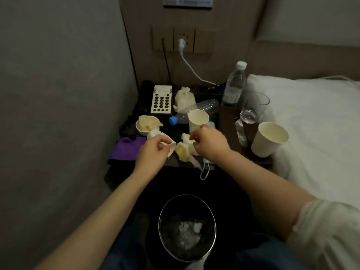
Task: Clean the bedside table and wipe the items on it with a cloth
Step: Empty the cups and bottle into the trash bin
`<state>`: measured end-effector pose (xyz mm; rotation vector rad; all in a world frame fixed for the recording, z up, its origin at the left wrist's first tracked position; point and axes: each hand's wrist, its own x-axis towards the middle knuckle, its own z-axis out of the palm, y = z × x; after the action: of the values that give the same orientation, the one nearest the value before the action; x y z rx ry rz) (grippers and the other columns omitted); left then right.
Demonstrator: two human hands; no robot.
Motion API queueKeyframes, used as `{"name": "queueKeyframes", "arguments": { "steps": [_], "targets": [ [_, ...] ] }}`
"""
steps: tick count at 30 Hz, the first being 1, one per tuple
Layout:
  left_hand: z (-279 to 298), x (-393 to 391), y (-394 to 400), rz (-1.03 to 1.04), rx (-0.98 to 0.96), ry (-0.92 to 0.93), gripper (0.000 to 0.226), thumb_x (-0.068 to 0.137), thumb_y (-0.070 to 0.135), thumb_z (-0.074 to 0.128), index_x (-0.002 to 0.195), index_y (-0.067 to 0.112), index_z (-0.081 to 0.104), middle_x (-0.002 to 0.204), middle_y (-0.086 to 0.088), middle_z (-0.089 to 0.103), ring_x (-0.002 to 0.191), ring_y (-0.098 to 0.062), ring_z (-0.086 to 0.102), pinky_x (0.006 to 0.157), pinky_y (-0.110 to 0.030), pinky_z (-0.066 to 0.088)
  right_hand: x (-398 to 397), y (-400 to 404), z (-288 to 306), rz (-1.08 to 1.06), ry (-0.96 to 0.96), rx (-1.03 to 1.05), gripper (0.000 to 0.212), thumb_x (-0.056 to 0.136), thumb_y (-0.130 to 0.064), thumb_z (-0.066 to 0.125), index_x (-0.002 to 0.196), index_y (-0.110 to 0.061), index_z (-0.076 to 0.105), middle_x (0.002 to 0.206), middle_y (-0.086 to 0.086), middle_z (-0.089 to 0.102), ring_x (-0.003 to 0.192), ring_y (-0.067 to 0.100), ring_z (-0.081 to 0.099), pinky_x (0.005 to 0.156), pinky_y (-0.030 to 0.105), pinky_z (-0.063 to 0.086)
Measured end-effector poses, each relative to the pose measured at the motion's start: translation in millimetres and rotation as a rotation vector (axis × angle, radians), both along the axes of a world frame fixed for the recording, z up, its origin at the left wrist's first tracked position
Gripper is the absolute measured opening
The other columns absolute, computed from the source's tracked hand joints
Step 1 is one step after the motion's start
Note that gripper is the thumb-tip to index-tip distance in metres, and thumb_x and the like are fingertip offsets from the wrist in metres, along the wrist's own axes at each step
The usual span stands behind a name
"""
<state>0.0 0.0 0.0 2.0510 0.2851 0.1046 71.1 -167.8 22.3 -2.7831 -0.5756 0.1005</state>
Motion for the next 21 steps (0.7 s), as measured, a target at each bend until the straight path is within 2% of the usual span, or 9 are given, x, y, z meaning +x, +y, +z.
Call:
{"name": "queueKeyframes", "arguments": {
  "steps": [4,10,13,16,19,21],
  "targets": [
    [-18,-3,7,0.027,0.127,-0.099,0.009,0.087,0.02,0.062,0.088,0.028,0.067,0.073,0.004,0.065,0.076,-0.016,0.062,0.072,-0.045,0.053,12,10,-22,-0.011,-0.095,-0.06,0.028,0.089,-0.019,0.058,0.116,-0.021,0.067,0.117,0.008,0.051,0.116,0.028,0.046,0.071,0.031,0.037],
    [-31,-6,10,0.026,0.404,-0.306,0.012,0.086,0.021,0.066,0.097,0.024,0.066,0.073,0.012,0.056,0.077,-0.017,0.054,0.069,-0.044,0.049,27,29,-38,-0.093,-0.145,-0.105,0.039,0.08,-0.045,0.065,0.104,-0.014,0.066,0.11,0.009,0.052,0.109,0.028,0.046,0.072,0.034,0.04],
    [-32,-6,9,0.022,0.426,-0.347,0.016,0.086,0.019,0.066,0.101,0.025,0.063,0.076,0.013,0.055,0.077,-0.014,0.05,0.069,-0.043,0.047,29,38,-43,-0.09,-0.149,-0.111,0.028,0.083,-0.037,0.062,0.092,-0.01,0.063,0.107,0.009,0.05,0.103,0.029,0.049,0.068,0.035,0.04],
    [-30,-4,8,0.049,0.398,-0.366,0.018,0.086,0.017,0.064,0.102,0.025,0.062,0.076,0.012,0.055,0.077,-0.015,0.049,0.069,-0.043,0.046,28,41,-42,-0.096,-0.123,-0.106,0.011,0.083,-0.022,0.06,0.082,-0.012,0.058,0.097,0.008,0.048,0.086,0.03,0.053,0.062,0.034,0.035],
    [-32,-4,11,0.073,0.381,-0.375,0.016,0.086,0.016,0.062,0.101,0.023,0.062,0.074,0.01,0.053,0.076,-0.016,0.049,0.069,-0.046,0.046,25,39,-43,-0.088,-0.158,-0.142,0.013,0.082,-0.013,0.056,0.073,-0.014,0.047,0.076,0.005,0.045,0.07,0.028,0.05,0.052,0.028,0.026],
    [-35,-5,16,0.091,0.377,-0.354,0.015,0.086,0.016,0.061,0.1,0.022,0.063,0.074,0.01,0.052,0.077,-0.017,0.05,0.07,-0.047,0.046,22,35,-43,-0.104,-0.184,-0.141,0.013,0.083,-0.014,0.055,0.073,-0.014,0.047,0.067,0.001,0.04,0.067,0.027,0.048,0.047,0.026,0.018]
  ]
}}
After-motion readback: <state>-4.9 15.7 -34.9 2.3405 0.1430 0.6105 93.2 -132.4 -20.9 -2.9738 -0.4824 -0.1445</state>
